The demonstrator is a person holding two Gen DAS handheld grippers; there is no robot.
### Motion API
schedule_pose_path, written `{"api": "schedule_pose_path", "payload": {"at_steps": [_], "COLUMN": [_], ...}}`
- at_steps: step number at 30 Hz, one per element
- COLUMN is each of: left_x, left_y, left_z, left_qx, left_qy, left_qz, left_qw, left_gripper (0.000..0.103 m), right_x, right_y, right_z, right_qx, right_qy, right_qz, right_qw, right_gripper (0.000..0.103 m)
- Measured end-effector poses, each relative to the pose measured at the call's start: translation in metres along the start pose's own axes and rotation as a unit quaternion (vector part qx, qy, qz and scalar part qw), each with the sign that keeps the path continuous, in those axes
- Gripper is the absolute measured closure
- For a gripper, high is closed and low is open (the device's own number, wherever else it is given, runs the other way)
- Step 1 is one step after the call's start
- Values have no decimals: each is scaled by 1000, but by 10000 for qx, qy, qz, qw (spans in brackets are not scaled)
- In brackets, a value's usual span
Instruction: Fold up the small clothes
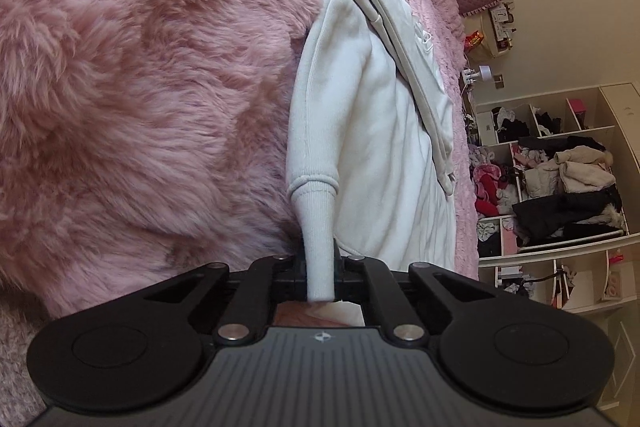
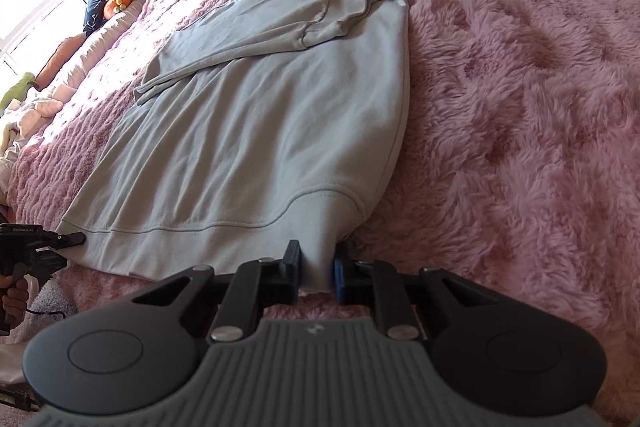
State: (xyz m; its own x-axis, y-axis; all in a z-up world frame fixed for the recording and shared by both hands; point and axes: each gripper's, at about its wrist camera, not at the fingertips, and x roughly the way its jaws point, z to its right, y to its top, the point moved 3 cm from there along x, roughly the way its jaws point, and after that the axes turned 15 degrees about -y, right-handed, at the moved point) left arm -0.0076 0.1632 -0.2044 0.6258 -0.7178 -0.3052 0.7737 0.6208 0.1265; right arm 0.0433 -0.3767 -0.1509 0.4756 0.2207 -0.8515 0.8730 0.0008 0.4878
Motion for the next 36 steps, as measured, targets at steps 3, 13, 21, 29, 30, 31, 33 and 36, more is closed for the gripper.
{"api": "schedule_pose_path", "payload": {"at_steps": [3, 13, 21, 29, 30, 31, 33, 36], "left_x": [1, 19, 45, 84, 90, 96, 109, 137], "left_y": [4, 45, 116, 200, 211, 222, 241, 274], "left_z": [12, 58, 90, 115, 115, 113, 108, 92], "left_qx": [86, 692, 1137, 1497, 1512, 1502, 1500, 1404], "left_qy": [-250, -1377, -1480, -1476, -1455, -1440, -1379, -1205], "left_qz": [32, 371, 472, 634, 679, 718, 764, 776], "left_qw": [9996, 9874, 9813, 9756, 9754, 9755, 9760, 9797], "left_gripper": [99, 99, 99, 99, 99, 99, 99, 99], "right_x": [-3, -19, -4, 45, 53, 64, 81, 114], "right_y": [5, 56, 139, 251, 265, 281, 303, 333], "right_z": [1, 11, 16, 5, 3, 1, -2, -5], "right_qx": [107, 963, 1502, 1711, 1713, 1696, 1700, 1695], "right_qy": [102, 691, 791, 694, 653, 607, 530, 342], "right_qz": [27, 436, 924, 1206, 1215, 1210, 1206, 1103], "right_qw": [9999, 9920, 9811, 9754, 9755, 9762, 9766, 9787], "right_gripper": [94, 95, 95, 96, 96, 96, 96, 96]}}
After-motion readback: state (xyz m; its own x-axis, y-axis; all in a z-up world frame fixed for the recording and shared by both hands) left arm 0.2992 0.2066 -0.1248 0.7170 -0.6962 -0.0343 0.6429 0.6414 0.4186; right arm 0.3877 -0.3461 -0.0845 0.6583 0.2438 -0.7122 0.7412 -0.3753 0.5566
